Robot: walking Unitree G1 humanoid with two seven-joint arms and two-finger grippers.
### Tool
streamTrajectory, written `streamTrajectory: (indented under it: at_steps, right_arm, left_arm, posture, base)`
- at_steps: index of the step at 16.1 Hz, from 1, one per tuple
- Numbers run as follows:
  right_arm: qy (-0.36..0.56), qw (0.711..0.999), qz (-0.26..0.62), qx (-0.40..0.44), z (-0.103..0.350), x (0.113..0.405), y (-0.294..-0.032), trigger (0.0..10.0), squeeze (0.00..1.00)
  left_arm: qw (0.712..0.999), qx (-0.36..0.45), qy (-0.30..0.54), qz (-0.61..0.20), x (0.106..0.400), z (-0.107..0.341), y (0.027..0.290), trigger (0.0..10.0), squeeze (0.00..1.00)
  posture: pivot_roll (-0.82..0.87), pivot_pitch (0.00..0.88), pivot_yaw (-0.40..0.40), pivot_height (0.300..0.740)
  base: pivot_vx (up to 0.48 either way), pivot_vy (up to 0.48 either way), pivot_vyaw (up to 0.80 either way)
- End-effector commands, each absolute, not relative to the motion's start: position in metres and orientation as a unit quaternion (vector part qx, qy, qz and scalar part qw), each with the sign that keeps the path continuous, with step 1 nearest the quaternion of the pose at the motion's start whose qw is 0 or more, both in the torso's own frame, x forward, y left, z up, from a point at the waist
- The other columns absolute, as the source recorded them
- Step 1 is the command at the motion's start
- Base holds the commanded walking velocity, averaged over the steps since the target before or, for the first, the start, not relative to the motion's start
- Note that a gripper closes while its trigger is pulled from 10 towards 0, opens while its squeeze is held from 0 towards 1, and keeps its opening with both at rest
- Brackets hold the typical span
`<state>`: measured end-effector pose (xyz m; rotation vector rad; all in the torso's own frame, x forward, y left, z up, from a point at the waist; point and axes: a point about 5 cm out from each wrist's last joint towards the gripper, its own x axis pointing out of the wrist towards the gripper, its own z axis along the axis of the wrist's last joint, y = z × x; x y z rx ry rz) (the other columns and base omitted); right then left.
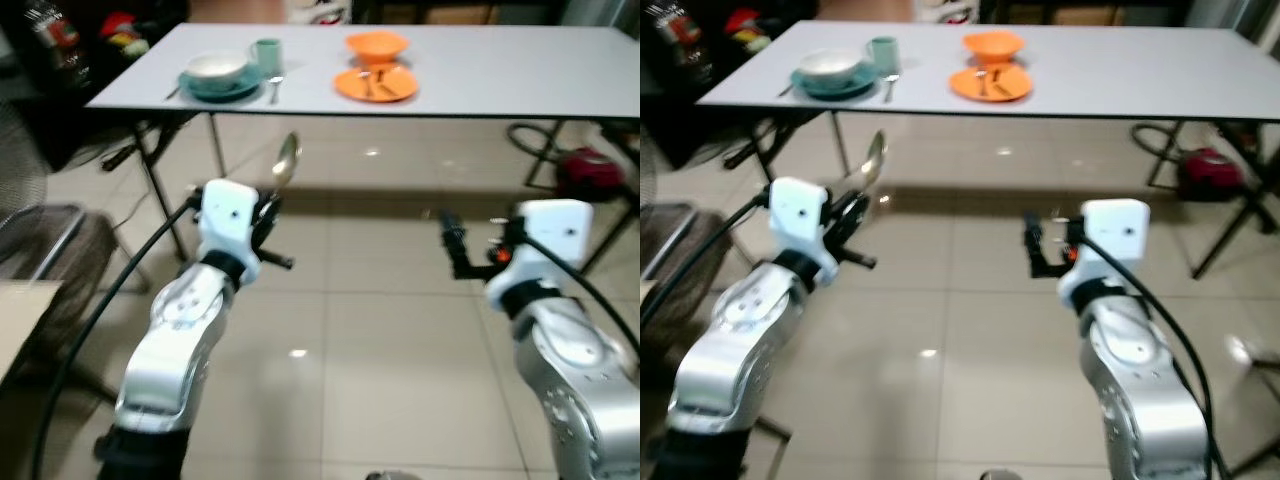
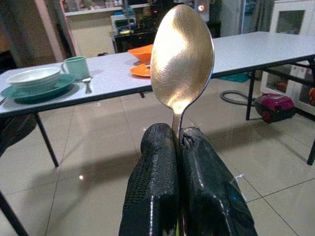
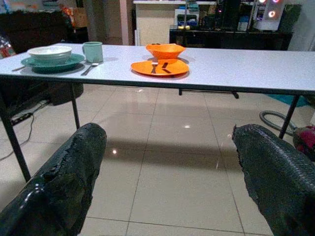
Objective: Setting the table
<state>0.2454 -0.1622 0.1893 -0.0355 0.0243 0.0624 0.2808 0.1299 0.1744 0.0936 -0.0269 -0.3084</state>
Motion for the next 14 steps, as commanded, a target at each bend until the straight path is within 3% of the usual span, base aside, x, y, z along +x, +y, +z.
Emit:
streamTrajectory:
  at_steps: [1, 7, 9, 14]
  right_arm:
    - [0.013, 0.999, 0.028, -0.014, 0.188, 0.246, -0.164, 10.0, 0.0]
    - [0.017, 1.0, 0.005, 0.005, 0.186, 0.241, -0.171, 10.0, 0.0]
    - [0.015, 1.0, -0.003, 0.002, 0.186, 0.241, -0.175, 10.0, 0.0]
    - [0.011, 1.0, -0.018, -0.012, 0.168, 0.239, -0.192, 10.0, 0.0]
  left_arm:
    - [0.986, 0.048, -0.024, -0.156, 0.28, 0.181, 0.129, 10.0, 0.0]
    - [0.983, 0.056, -0.019, -0.176, 0.278, 0.179, 0.122, 10.0, 0.0]
    - [0.987, 0.054, -0.017, -0.147, 0.283, 0.176, 0.13, 10.0, 0.0]
    - [0.993, 0.049, -0.009, -0.11, 0.282, 0.152, 0.159, 10.0, 0.0]
  posture:
    - [0.01, 0.0, 0.029, 0.74]
    - [0.0, 0.0, 0.057, 0.74]
    - [0.0, 0.0, 0.065, 0.74]
    - [0.0, 0.0, 0.06, 0.74]
  base:
    - [0.244, 0.0, -0.79]
    - [0.257, 0.0, -0.8]
    - [0.257, 0.0, -0.78]
    - [0.257, 0.0, -0.09]
